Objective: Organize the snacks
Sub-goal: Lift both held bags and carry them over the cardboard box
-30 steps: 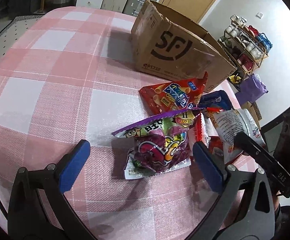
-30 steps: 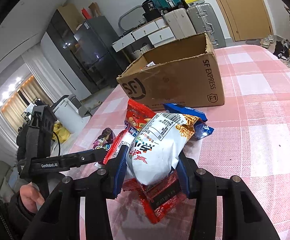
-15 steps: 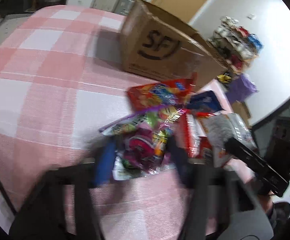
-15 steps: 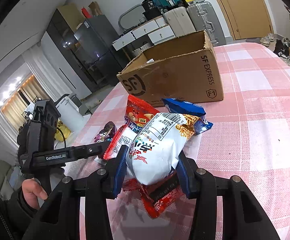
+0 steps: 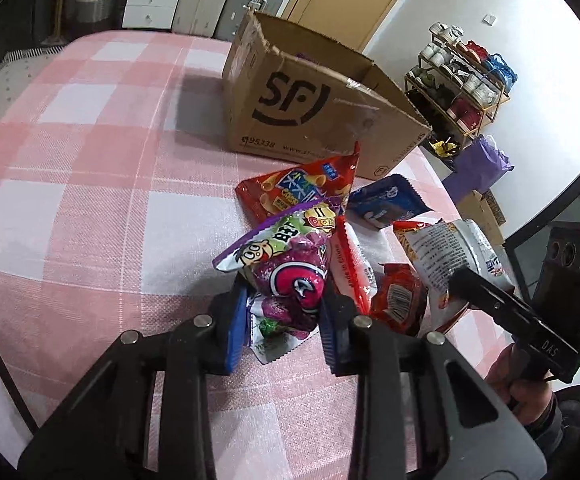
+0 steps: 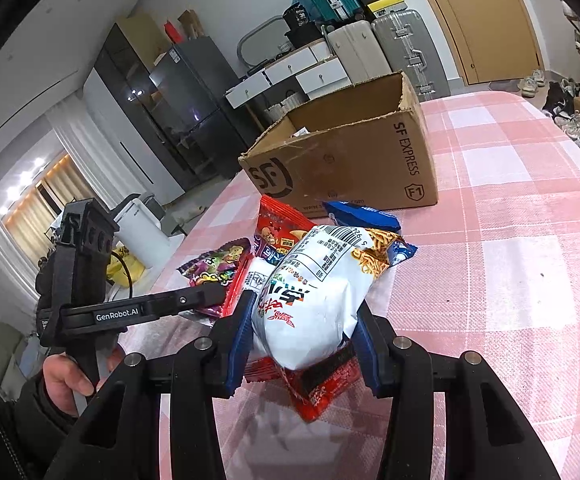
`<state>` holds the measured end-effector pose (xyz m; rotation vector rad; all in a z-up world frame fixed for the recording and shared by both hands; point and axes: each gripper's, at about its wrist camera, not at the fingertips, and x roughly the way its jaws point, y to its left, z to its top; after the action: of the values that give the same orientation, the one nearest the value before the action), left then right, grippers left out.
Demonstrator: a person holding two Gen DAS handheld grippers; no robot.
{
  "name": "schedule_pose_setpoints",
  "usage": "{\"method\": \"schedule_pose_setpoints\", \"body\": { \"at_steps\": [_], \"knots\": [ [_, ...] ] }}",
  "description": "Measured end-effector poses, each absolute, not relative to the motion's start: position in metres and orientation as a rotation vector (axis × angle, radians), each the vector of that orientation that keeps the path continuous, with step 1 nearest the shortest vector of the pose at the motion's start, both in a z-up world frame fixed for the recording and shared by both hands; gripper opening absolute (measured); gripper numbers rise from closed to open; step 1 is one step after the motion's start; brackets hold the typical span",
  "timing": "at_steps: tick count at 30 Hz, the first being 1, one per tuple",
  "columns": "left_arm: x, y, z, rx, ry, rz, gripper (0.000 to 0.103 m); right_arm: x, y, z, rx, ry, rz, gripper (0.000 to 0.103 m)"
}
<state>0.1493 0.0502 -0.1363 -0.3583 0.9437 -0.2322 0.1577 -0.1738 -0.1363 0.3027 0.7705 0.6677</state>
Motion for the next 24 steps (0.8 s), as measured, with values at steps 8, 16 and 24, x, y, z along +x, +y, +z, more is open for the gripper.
{"method": "schedule_pose_setpoints", "body": {
  "at_steps": [8, 16, 24],
  "knots": [
    [0.137, 0.05, -0.11, -0.313, 0.895, -0.221, 0.028, 0.153, -0.176, -0.126, 0.29, 0.747, 0.659, 0.045],
    [0.128, 0.056, -0.086, -0.29, 0.853, -0.215, 0.028, 0.148, -0.181, -0.112, 0.273, 0.716, 0.648, 0.046],
    [0.123, 0.058, -0.052, -0.274, 0.809, -0.231, 0.028, 0.148, -0.184, -0.081, 0.232, 0.655, 0.64, 0.046]
  ]
}}
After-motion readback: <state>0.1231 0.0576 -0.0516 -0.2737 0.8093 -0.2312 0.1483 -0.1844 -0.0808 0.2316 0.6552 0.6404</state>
